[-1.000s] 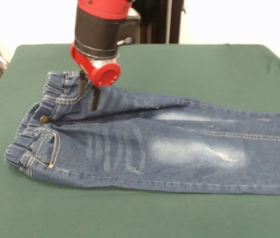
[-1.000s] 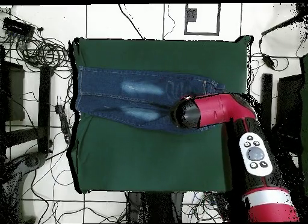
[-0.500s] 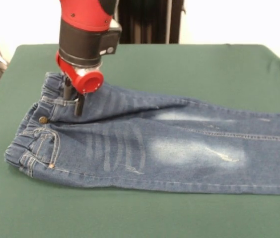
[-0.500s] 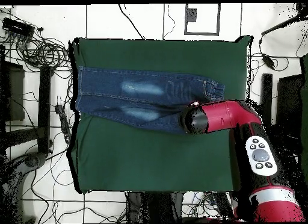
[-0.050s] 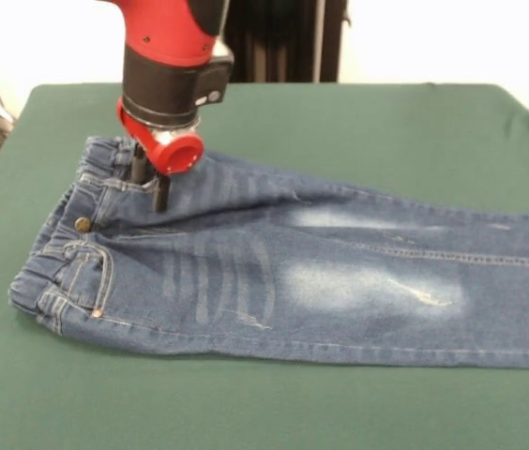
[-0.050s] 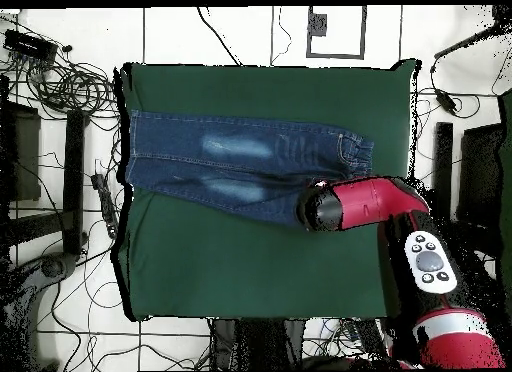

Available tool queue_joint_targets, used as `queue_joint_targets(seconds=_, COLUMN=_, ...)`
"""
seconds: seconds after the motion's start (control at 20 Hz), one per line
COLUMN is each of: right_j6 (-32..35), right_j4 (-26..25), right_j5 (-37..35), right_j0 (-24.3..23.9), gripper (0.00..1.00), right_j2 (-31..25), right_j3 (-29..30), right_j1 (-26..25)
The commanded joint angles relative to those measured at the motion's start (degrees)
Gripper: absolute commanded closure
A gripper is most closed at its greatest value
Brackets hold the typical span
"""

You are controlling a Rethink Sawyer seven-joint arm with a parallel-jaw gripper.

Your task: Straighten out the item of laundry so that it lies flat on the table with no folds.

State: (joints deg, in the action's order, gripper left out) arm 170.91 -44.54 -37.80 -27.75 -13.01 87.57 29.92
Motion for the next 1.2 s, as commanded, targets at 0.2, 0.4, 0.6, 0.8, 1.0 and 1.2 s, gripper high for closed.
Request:
queue_joint_targets(seconds=0.2, right_j6=-20.5, right_j4=4.5, right_j5=-19.5, right_j0=0.2, gripper=0.0, right_j2=-0.9, right_j3=11.4, right_j1=6.9)
queue_joint_targets(seconds=0.4, right_j6=-25.3, right_j4=4.5, right_j5=-25.8, right_j0=-1.2, gripper=0.0, right_j2=-1.2, right_j3=13.0, right_j1=13.5)
queue_joint_targets(seconds=0.6, right_j6=-23.0, right_j4=-0.1, right_j5=-25.8, right_j0=-0.2, gripper=0.0, right_j2=-1.6, right_j3=7.7, right_j1=9.5)
queue_joint_targets(seconds=0.8, right_j6=-19.6, right_j4=-3.7, right_j5=-21.7, right_j0=0.8, gripper=0.0, right_j2=-2.3, right_j3=3.1, right_j1=2.7)
queue_joint_targets(seconds=1.0, right_j6=-18.8, right_j4=1.4, right_j5=-15.5, right_j0=-0.4, gripper=0.0, right_j2=-6.2, right_j3=7.6, right_j1=6.7)
queue_joint_targets(seconds=1.2, right_j6=-14.8, right_j4=5.0, right_j5=-9.1, right_j0=0.3, gripper=0.0, right_j2=-9.1, right_j3=8.3, right_j1=9.7)
